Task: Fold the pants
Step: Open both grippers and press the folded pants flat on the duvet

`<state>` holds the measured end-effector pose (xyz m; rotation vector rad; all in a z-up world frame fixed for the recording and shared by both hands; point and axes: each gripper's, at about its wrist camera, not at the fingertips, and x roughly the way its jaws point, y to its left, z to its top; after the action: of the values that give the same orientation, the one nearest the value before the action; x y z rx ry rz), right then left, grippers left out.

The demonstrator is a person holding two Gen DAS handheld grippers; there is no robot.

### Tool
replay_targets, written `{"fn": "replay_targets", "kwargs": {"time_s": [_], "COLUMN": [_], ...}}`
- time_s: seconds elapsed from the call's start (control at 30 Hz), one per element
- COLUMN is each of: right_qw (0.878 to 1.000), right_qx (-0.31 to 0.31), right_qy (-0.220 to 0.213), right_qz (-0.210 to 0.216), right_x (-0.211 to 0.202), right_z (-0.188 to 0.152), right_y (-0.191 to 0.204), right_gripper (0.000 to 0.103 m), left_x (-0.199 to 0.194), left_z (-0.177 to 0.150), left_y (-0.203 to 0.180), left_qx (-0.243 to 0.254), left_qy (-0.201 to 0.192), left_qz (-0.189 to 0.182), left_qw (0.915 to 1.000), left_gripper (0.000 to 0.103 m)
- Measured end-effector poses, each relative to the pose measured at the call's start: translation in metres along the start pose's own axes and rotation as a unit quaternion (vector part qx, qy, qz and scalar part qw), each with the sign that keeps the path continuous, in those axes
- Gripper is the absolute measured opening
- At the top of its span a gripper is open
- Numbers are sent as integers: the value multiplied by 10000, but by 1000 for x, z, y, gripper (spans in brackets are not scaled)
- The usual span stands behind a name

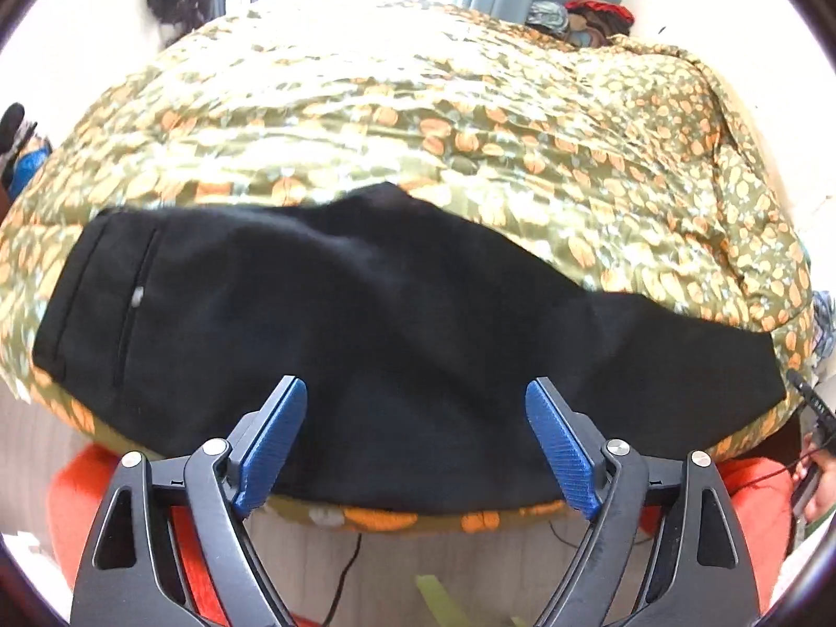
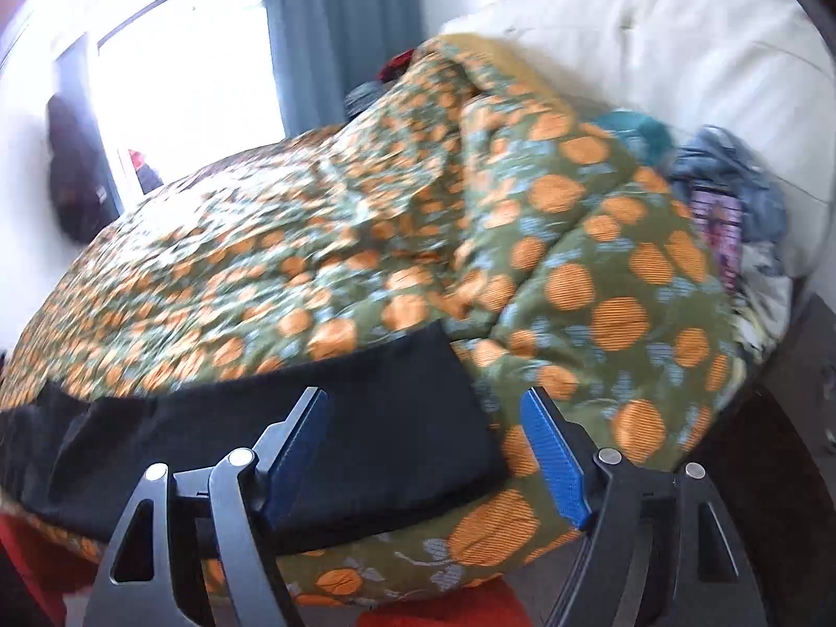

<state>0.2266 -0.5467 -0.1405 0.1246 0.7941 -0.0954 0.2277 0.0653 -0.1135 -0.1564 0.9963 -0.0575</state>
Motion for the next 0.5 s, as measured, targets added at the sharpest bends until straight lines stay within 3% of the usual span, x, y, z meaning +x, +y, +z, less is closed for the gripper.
{"fn": "replay_targets", "kwargs": {"time_s": [0.07,0.1,0.13,0.17,0.23,0.3,0.33,0.4,0.5], "right_qw": [9962,9922,9864,9819,9820,9816,9816,9808,9799], "right_qx": [-356,-371,-261,-127,53,227,289,401,532], "right_qy": [772,1164,1597,1864,1830,1776,1741,1705,1659], "right_qz": [200,235,271,296,472,662,734,856,972], "right_x": [37,56,74,86,86,84,83,82,81], "right_z": [1,-2,-7,-11,-10,-15,-16,-19,-20], "right_y": [13,14,10,5,-2,-9,-12,-17,-22], "right_gripper": [74,74,74,75,75,76,76,76,76], "left_x": [29,49,71,88,88,80,77,74,61], "left_z": [9,9,6,1,-6,-6,-6,-9,-10], "left_y": [9,16,29,48,83,82,76,66,55], "left_qx": [130,214,213,49,-556,-478,-339,-265,-460], "left_qy": [50,239,484,707,502,471,467,479,402], "left_qz": [485,949,1644,2145,1851,1914,2081,2206,1762], "left_qw": [9987,9950,9850,9742,9799,9792,9764,9738,9825], "left_gripper": [87,83,77,78,77,75,82,85,85]}}
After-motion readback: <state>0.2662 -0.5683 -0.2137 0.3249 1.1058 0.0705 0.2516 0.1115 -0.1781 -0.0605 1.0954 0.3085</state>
